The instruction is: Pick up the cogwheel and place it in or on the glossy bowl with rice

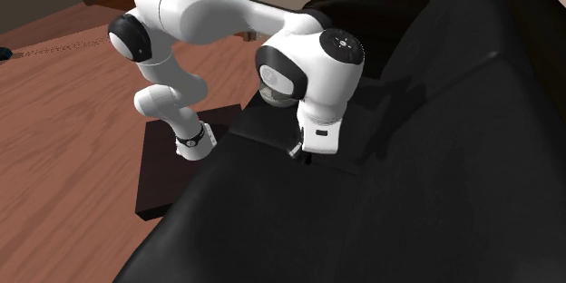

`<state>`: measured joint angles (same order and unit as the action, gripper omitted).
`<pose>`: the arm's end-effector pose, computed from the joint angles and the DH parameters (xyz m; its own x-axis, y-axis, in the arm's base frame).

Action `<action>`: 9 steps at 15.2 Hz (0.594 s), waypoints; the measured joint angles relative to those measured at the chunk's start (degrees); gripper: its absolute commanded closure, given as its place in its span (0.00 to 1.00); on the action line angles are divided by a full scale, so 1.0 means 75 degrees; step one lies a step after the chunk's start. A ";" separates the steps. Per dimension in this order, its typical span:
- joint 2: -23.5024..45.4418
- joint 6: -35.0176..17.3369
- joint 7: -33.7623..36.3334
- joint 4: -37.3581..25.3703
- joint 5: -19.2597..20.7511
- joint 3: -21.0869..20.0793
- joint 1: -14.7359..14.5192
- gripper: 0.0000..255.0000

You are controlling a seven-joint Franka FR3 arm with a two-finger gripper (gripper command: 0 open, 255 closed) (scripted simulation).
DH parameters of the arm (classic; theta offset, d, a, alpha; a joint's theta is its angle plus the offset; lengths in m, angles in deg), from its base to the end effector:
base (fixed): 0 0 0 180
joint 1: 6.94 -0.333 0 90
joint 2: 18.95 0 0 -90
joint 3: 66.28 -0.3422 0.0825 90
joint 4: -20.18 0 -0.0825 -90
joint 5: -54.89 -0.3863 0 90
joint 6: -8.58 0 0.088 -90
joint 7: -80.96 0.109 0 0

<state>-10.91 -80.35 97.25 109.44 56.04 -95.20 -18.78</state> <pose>0.4610 0.3689 0.5819 0.9009 0.4120 -0.1364 0.4146 -0.9100 -0.0099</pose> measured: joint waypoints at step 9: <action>-0.0156 0.0650 0.0108 -0.0513 -0.0084 -0.0059 -0.0054 1.00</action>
<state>-12.08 -75.47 98.06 105.59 55.41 -95.64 -19.18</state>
